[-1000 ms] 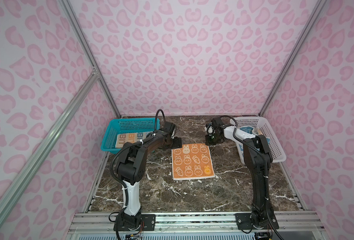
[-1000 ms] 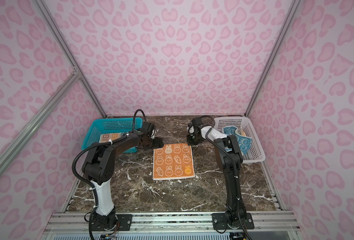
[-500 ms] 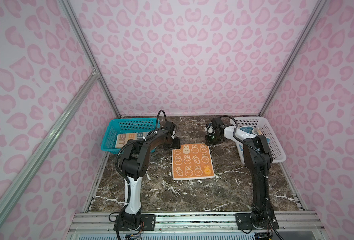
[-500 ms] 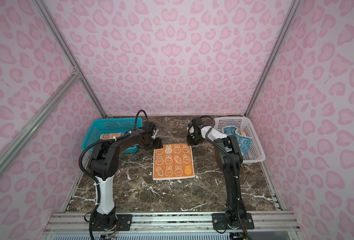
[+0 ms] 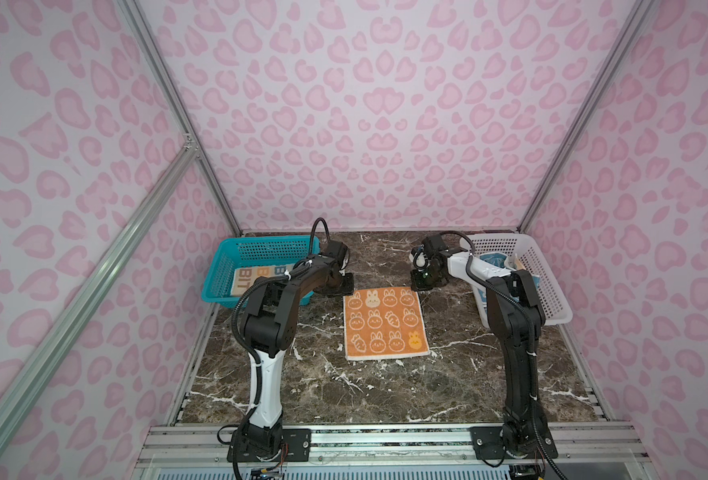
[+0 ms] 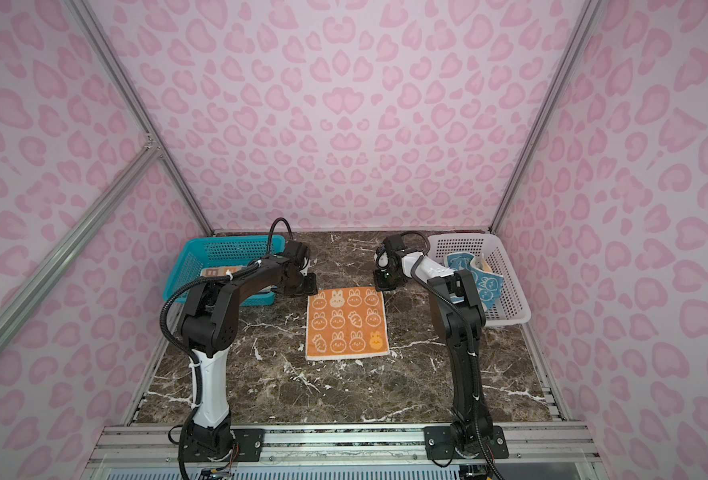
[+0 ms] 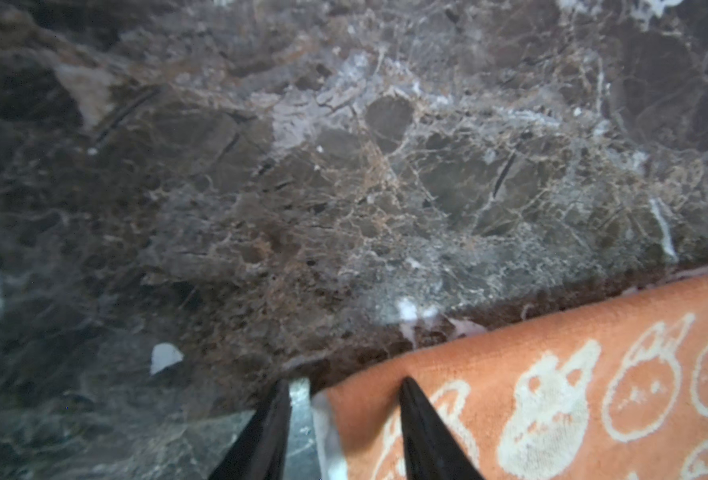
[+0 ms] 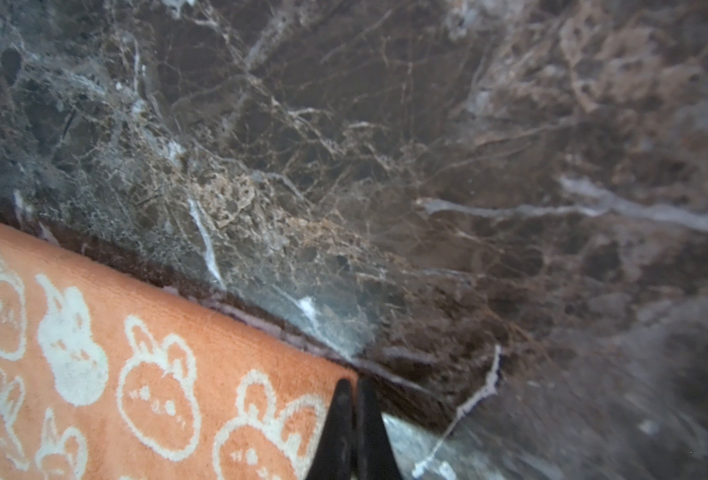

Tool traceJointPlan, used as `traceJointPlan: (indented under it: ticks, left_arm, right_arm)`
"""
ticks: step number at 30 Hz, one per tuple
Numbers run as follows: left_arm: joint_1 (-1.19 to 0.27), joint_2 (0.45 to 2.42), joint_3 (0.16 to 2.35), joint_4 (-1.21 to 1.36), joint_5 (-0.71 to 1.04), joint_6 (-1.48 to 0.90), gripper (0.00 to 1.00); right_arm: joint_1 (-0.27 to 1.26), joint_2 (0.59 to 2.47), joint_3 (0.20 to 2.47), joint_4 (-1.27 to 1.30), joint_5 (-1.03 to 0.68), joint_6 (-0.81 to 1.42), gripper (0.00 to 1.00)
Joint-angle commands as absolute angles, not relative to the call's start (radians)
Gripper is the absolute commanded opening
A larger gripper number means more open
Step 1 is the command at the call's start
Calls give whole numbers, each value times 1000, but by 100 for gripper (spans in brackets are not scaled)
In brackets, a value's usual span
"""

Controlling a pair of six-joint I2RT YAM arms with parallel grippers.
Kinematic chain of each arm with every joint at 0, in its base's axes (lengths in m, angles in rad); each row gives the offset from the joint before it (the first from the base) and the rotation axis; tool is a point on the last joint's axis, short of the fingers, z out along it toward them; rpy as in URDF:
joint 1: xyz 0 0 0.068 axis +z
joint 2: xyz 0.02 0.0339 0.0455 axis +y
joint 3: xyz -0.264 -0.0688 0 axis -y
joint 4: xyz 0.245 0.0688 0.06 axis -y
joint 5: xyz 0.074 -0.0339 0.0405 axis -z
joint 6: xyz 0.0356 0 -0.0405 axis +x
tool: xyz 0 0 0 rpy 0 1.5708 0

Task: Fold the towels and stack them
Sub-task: 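Lower both grippers and close them on the towel's far edge corners, then lift the far edge with both grippers and fold it toward the robot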

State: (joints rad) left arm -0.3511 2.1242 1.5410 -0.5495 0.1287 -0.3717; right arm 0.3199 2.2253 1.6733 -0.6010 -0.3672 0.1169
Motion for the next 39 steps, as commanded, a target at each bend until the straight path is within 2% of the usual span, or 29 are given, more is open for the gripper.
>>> traceJointPlan:
  ticks: [1, 13, 21, 39]
  left_arm:
    - [-351, 2140, 1537, -583, 128, -366, 37]
    - [-351, 2149, 1519, -583, 122, -359, 19]
    - [-348, 2142, 1577, -618, 92, -342, 3]
    - [-347, 1972, 1555, -595, 86, -320, 3]
  right_arm:
    - [323, 2238, 1663, -670, -345, 112, 0]
    - [322, 2235, 1663, -673, -342, 113, 0]
    - [309, 2220, 1678, -680, -357, 133, 0]
    - [287, 2046, 1595, -673, -431, 181, 0]
